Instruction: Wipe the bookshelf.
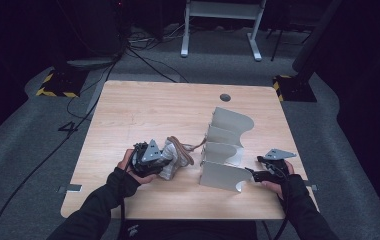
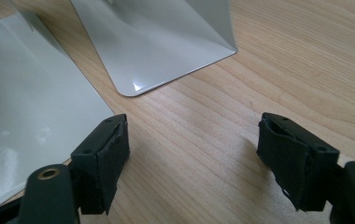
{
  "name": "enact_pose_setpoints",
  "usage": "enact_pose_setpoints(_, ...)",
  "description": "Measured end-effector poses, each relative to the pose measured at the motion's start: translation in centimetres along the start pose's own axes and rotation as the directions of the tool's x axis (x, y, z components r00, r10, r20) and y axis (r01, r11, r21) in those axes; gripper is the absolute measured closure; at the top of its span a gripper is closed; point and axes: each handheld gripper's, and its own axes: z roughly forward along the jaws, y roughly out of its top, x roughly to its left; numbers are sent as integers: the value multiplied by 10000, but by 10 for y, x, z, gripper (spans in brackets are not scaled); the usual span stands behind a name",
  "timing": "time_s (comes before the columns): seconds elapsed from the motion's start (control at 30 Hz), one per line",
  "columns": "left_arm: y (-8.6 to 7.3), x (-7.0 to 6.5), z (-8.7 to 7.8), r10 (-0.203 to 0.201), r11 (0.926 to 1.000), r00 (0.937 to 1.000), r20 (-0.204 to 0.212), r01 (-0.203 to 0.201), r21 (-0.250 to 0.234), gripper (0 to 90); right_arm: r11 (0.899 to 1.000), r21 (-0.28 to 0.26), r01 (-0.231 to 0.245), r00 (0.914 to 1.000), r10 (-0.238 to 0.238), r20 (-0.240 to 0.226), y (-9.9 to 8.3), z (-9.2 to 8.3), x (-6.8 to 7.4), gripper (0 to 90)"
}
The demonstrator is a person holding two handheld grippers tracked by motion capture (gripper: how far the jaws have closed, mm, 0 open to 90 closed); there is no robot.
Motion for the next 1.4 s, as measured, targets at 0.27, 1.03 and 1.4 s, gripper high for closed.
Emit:
enact_pose_setpoints(0.27,-29,19,6,-271,9975,9991,315,249,663,647,10000,-1,-6,10000,6,1,0,0,0,254)
enact_pose_setpoints(1.03,-56,33,-43,-553,9981,9983,-174,557,251,181,9999,49,-141,9987,139,496,-6,-8,-7,243)
enact_pose_setpoints(1.4,-118,57,-58,-1403,9703,9860,-902,1550,1859,194,9982,42,-606,9948,601,824,-15,-16,-13,202)
